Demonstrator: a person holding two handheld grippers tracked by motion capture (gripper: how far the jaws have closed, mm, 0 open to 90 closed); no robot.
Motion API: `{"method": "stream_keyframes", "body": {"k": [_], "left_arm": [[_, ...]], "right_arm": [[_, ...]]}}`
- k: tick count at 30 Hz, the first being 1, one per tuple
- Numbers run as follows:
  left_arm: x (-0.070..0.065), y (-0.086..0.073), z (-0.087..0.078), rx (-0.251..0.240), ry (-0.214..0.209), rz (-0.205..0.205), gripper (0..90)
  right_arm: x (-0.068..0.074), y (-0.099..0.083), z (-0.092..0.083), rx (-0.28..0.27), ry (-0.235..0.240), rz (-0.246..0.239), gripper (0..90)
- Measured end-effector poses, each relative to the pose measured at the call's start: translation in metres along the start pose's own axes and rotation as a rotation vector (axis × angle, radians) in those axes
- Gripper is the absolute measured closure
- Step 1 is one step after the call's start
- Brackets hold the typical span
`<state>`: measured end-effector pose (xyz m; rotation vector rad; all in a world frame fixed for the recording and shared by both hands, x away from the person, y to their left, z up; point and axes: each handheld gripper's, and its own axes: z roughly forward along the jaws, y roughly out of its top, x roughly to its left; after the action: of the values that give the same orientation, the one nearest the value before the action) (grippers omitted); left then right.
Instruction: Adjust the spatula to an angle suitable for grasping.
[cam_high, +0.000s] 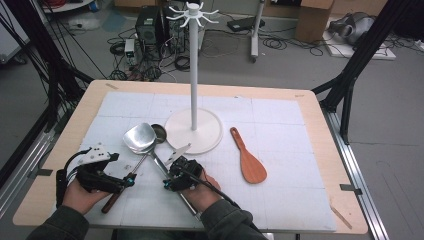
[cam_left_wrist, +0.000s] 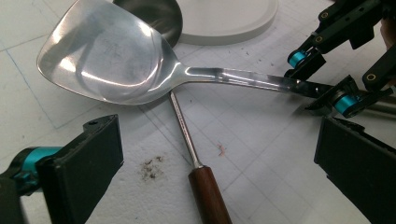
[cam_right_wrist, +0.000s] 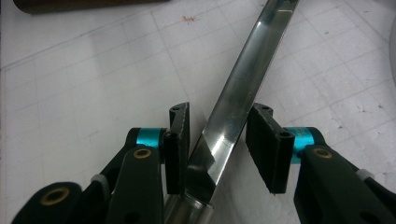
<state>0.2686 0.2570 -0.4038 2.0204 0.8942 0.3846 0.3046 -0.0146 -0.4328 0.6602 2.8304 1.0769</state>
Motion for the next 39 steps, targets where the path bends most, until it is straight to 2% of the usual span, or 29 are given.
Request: {"method": "stream_keyframes", "body": {"k": [11, 19, 21, 26, 32, 35, 39], "left_arm": [[0.0, 0.0, 0.0, 0.002, 0.0, 0.001, 1.7], [0.0, 0.0, 0.0, 0.0, 0.001, 0.0, 1.7], [0.0, 0.0, 0.0, 0.0, 0.002, 0.002, 1.7], [0.0, 0.0, 0.0, 0.001, -0.002, 0.002, 1.7], [-0.001, 0.001, 0.001, 0.0, -0.007, 0.005, 1.8], [-0.001, 0.001, 0.001, 0.003, -0.01, 0.012, 1.8], [-0.004, 0.003, 0.002, 0.004, -0.027, 0.028, 2.6]], "right_arm": [[-0.005, 0.0, -0.005, 0.024, -0.018, 0.002, 67.2], [-0.006, 0.001, -0.005, 0.035, -0.019, -0.027, 74.1], [-0.006, 0.002, -0.006, 0.037, -0.012, -0.057, 74.6], [-0.008, 0.002, -0.006, 0.04, -0.002, -0.057, 75.0], [-0.009, 0.002, -0.007, 0.045, 0.038, -0.075, 75.2], [-0.01, 0.002, -0.008, 0.043, 0.043, -0.077, 75.2], [-0.013, 0.003, -0.015, 0.009, 0.073, -0.068, 76.1]]}}
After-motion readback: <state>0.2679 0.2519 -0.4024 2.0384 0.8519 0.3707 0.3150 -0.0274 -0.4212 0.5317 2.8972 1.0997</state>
